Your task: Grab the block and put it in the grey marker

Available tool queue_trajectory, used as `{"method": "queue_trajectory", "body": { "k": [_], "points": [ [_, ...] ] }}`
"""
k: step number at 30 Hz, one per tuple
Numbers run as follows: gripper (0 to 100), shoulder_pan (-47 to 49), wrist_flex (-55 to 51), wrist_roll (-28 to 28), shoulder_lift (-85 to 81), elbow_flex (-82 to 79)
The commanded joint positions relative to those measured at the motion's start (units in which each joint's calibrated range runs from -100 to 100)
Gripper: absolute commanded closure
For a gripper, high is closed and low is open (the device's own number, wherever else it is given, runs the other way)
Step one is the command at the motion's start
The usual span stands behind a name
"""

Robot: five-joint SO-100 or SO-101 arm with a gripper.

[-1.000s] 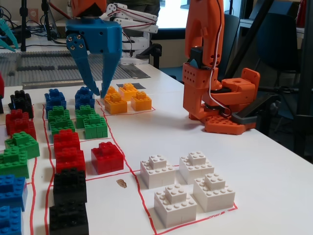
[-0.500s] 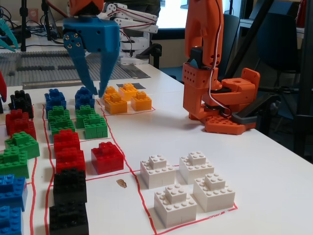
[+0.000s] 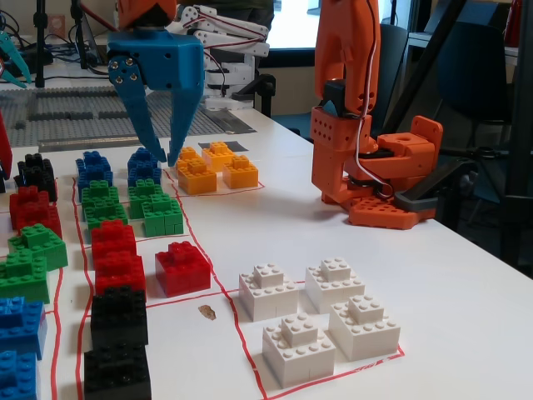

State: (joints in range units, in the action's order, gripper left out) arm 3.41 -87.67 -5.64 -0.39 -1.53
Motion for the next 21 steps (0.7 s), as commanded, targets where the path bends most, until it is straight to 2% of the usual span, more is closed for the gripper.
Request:
{"method": "queue_trajectory", "body": {
  "k": [1, 17, 21],
  "points": [
    [100, -0.7, -0.8, -0.4, -2.9, 6.5],
    [100, -0.2, -0.8, -0.8, -3.0, 5.9],
    [100, 3.3, -2.4, -3.4, -2.2, 7.8]
  ]
}}
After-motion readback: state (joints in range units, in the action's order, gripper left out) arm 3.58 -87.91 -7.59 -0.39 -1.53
